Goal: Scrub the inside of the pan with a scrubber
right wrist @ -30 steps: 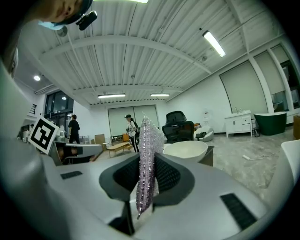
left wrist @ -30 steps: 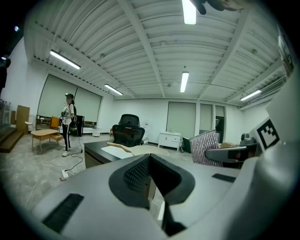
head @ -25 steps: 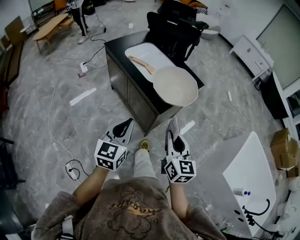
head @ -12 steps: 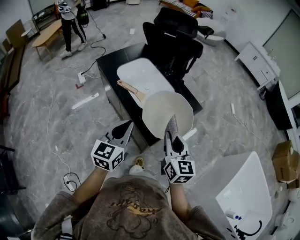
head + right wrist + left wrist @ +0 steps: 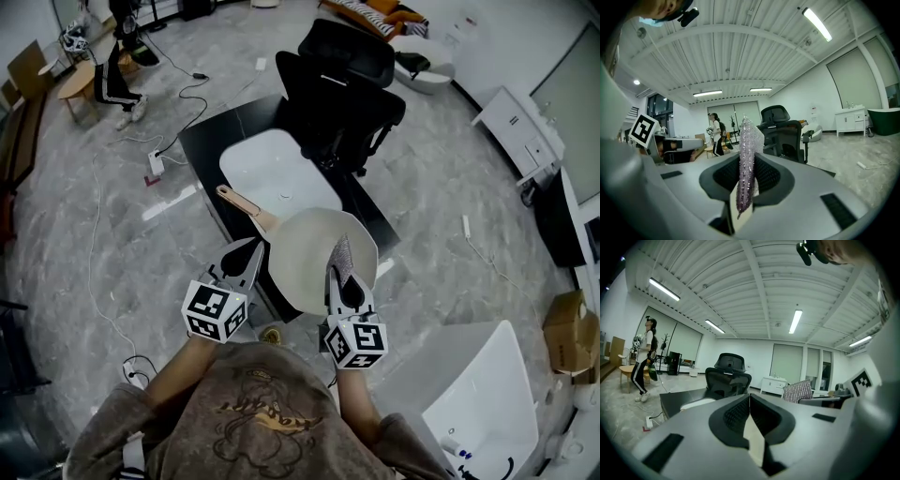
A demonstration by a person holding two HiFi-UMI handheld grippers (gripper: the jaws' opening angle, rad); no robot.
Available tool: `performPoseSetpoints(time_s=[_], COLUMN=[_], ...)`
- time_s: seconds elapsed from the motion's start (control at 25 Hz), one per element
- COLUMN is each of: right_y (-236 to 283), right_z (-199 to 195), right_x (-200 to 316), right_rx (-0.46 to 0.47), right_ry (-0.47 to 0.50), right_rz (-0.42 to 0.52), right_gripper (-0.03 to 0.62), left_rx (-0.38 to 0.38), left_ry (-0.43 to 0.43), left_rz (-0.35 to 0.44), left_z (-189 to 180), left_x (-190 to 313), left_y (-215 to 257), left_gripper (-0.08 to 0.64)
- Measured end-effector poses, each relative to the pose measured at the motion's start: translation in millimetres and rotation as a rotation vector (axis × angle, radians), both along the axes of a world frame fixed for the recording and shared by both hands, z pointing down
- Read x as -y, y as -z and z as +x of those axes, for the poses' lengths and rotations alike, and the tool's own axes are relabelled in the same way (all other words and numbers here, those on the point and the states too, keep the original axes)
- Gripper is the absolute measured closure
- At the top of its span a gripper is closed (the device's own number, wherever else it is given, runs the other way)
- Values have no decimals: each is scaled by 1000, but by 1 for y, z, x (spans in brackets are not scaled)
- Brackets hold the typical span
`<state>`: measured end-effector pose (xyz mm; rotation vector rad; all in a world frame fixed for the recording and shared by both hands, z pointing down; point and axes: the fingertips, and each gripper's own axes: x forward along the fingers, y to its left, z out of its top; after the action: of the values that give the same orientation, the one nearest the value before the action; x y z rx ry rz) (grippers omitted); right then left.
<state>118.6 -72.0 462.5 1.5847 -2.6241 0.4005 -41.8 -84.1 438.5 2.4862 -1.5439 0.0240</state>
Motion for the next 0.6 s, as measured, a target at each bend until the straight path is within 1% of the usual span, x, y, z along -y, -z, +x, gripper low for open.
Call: performPoseSetpoints(time_s=[0.16, 0.28, 0.32, 0.36, 0.4, 0.52, 0.6], right_y=[-4, -6, -6, -7, -8, -9, -9], right_z=[-5, -9, -11, -13, -15, -21, -25], right_x=[18, 30, 33, 36, 40, 50, 55], right_rx=[-6, -9, -12, -14, -14, -8, -7], right_ry=[-7, -24, -28, -31, -34, -44, -46], right_rz=[-12, -18, -21, -23, -26, -33, -36], right_gripper=[522, 522, 522, 522, 522, 522, 522], left_rx=[9, 4, -3, -10, -14, -2, 39], left_ry=[-40, -104, -134, -166, -194, -256, -323], left_rz=[-15, -25, -27, -30, -32, -35, -53], left_z=[-1, 1, 4, 7, 9, 10, 11], left_x=[21, 36, 40, 44, 47, 56, 62], left_y=[-5, -8, -9, -9, -9, -10, -16], left_gripper=[541, 540, 496, 338, 291, 287, 287])
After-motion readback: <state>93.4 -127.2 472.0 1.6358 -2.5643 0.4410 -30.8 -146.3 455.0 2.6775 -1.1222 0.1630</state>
